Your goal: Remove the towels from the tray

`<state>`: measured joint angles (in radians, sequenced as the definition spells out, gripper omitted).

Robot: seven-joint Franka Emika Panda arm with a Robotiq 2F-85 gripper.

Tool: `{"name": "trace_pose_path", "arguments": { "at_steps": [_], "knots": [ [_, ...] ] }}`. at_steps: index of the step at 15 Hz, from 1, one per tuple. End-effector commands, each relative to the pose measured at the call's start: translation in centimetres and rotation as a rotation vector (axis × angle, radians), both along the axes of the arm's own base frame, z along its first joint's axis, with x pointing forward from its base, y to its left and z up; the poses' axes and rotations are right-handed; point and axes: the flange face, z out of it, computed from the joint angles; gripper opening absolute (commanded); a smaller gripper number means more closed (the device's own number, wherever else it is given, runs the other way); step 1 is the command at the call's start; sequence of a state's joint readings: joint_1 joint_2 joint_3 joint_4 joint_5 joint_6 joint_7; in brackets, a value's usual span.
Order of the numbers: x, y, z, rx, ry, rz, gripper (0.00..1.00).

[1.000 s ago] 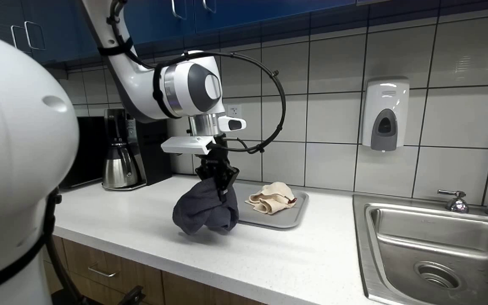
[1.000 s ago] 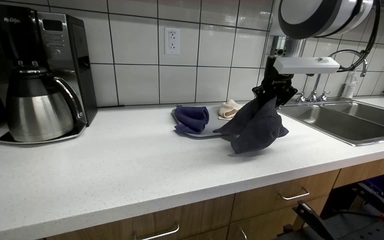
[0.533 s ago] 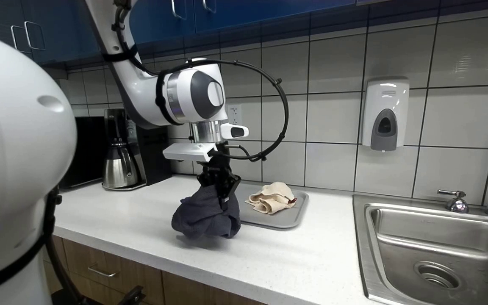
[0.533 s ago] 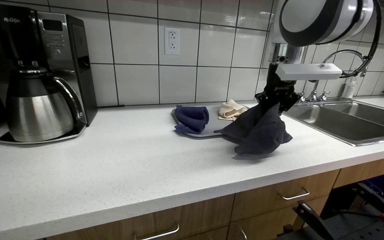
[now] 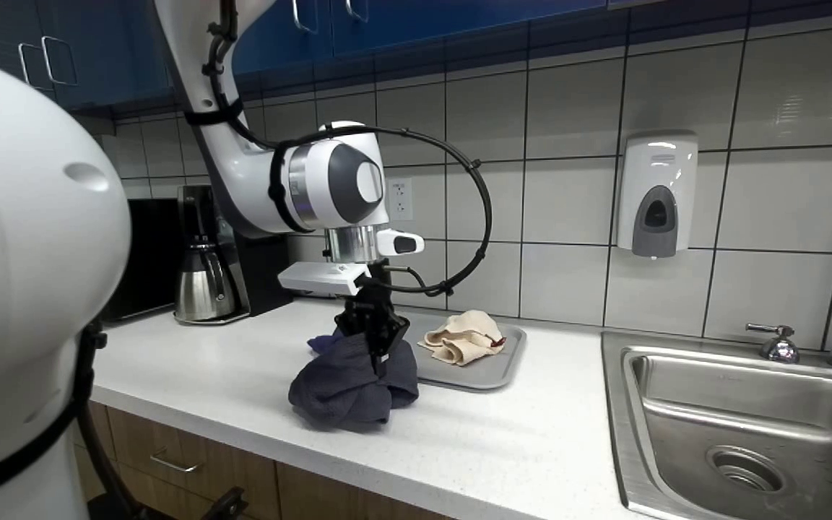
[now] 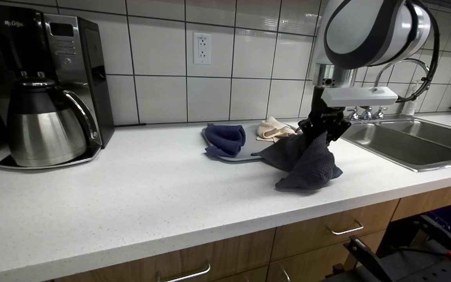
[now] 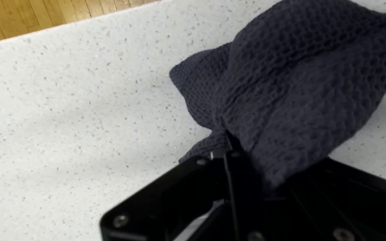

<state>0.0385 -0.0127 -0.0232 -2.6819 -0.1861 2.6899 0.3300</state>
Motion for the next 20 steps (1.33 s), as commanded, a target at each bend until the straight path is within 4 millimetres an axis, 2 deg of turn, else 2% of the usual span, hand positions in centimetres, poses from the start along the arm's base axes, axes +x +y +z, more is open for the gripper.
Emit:
{"name": "trace_pose_path", "arguments": {
  "at_steps": [1,9,10,15,20],
  "knots": [
    [0.3,-0.2,-0.1,-0.002,-0.010,-0.024,0.32],
    [0.5,-0.4,1.7,-0.004,-0.039,-0.039,0.93],
    [0.6,-0.4,2.0,-0.004,-0.044,-0.040,0.98],
    [1.3,-0.8,3.7,-0.006,-0.078,-0.050,1.00],
    [3.1,-1.3,5.2,-0.009,-0.114,-0.057,1.00]
  ]
}}
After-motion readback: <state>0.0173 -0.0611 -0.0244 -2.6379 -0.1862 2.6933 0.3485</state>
